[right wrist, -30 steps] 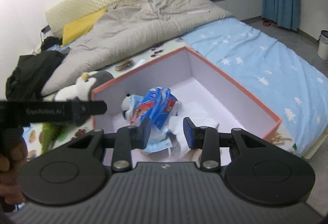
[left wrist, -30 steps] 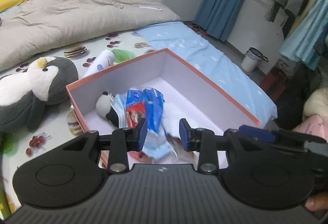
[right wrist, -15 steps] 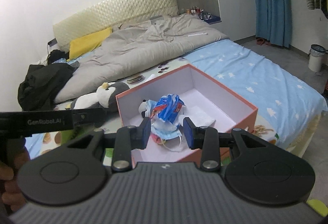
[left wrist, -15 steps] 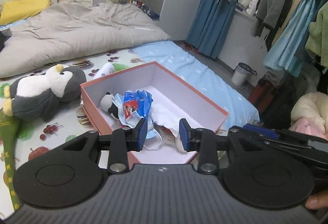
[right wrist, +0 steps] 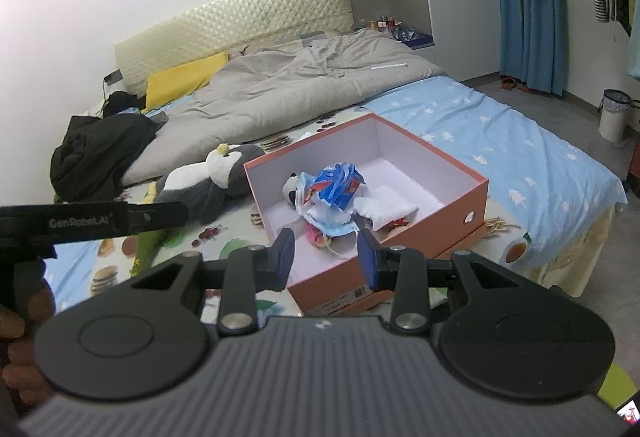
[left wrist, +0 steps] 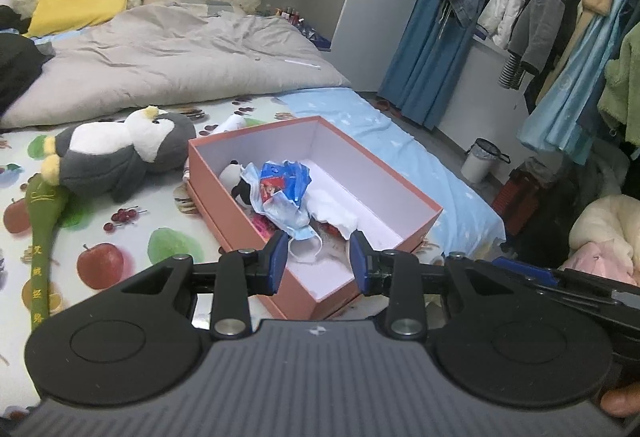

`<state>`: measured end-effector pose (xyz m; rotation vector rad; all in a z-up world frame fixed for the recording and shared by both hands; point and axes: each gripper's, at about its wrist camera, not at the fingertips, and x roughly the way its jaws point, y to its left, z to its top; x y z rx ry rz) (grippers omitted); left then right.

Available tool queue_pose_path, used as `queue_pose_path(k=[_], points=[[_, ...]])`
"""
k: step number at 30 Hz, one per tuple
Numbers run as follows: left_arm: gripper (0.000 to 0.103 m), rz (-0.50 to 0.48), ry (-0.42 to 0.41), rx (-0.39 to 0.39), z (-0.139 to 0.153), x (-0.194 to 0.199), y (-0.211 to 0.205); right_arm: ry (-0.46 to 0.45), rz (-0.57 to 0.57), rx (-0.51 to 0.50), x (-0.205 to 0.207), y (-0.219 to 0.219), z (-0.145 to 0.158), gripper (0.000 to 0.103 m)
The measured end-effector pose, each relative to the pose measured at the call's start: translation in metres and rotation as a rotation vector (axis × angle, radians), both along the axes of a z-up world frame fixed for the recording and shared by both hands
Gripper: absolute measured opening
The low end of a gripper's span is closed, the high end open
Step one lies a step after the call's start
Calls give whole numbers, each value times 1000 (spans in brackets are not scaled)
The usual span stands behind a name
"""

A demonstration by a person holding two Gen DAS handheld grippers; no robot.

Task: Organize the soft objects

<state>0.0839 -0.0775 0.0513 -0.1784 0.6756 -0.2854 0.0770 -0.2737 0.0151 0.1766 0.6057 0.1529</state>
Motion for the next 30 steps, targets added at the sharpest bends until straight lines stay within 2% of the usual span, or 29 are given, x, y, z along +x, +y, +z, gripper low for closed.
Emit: queue_pose_path(k=[5, 12, 19, 22, 25, 27, 28, 29, 30], points=[[39, 2, 2, -27, 2, -3, -7, 19, 4, 7, -7, -7, -6, 38], [39, 0, -7, -13, -9, -4, -20, 6, 6, -12, -11, -16, -10, 38], [39, 26, -24, 20, -20, -15, -13, 2, 47, -10, -8, -14, -21, 38], [45, 28, -21, 19, -23, -18, -7, 5, 49, -3, -7, -9, -23, 38], [46, 28, -16, 19, -26, -18, -4, 14, 54, -10, -6, -3, -26, 38], [56, 33, -11, 12, -27, -17, -1, 20, 57, -13, -5, -1, -26, 38], [69, 38, -8, 11, -28, -17, 1, 21, 58, -17, -5, 0, -26, 41], [76, 45, -9, 11, -27, -16, 2, 21, 57, -27, -4, 0, -26, 59], [89, 50, -15, 11, -27, -16, 3, 19, 53, -37, -3, 0, -25, 83]])
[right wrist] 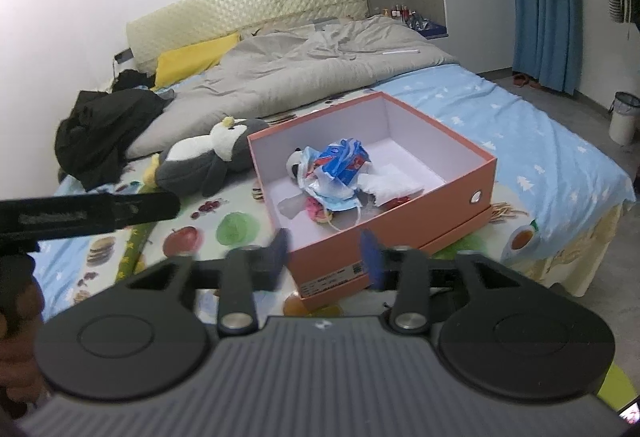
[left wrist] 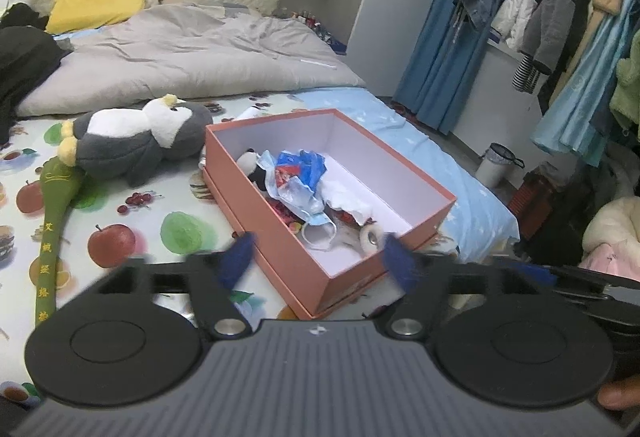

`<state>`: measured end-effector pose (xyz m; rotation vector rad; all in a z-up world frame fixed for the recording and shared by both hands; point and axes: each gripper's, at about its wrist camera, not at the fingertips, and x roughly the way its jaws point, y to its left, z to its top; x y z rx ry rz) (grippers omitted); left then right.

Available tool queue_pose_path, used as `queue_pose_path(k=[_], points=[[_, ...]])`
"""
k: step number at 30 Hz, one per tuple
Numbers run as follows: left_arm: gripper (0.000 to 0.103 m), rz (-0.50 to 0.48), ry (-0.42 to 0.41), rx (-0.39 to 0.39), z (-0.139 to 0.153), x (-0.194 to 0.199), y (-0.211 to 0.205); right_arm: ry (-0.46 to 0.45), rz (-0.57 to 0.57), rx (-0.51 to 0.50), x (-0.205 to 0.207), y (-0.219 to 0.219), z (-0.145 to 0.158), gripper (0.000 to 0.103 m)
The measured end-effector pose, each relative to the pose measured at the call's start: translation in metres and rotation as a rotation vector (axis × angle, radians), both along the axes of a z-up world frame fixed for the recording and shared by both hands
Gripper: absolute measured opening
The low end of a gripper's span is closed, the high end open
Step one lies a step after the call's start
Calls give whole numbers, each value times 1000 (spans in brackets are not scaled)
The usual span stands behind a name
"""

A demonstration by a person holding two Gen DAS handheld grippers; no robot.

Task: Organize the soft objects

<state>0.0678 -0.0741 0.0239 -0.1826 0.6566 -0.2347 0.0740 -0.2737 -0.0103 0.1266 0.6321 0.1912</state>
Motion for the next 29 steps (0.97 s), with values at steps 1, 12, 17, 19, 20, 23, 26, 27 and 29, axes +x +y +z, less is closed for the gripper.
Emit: queue_pose_path(k=[1, 12, 17, 19, 20, 23, 26, 27, 29], points=[[95, 1, -6, 0, 1, 0, 1, -8, -7, -5, 0, -1, 1, 91], [103, 17, 17, 27, -2, 3, 2, -36, -41, -30, 1, -11, 5, 94], [103, 22, 33, 31, -4, 4, 2, -24, -34, -30, 2, -11, 3, 94], [103, 22, 33, 36, -4, 5, 1, -17, -35, -21, 3, -11, 3, 94], [103, 22, 32, 35, -4, 5, 1, -15, -34, -15, 4, -11, 3, 94], [103, 32, 30, 33, -5, 5, 1, -15, -33, -19, 4, -10, 3, 94], [103, 26, 32, 35, -6, 5, 2, -14, -32, -22, 4, -11, 3, 94], [103, 27, 30, 35, -6, 5, 2, -16, -31, -22, 4, -11, 2, 94], [103, 27, 24, 34, -6, 5, 2, -17, -33, -26, 4, -10, 2, 94]])
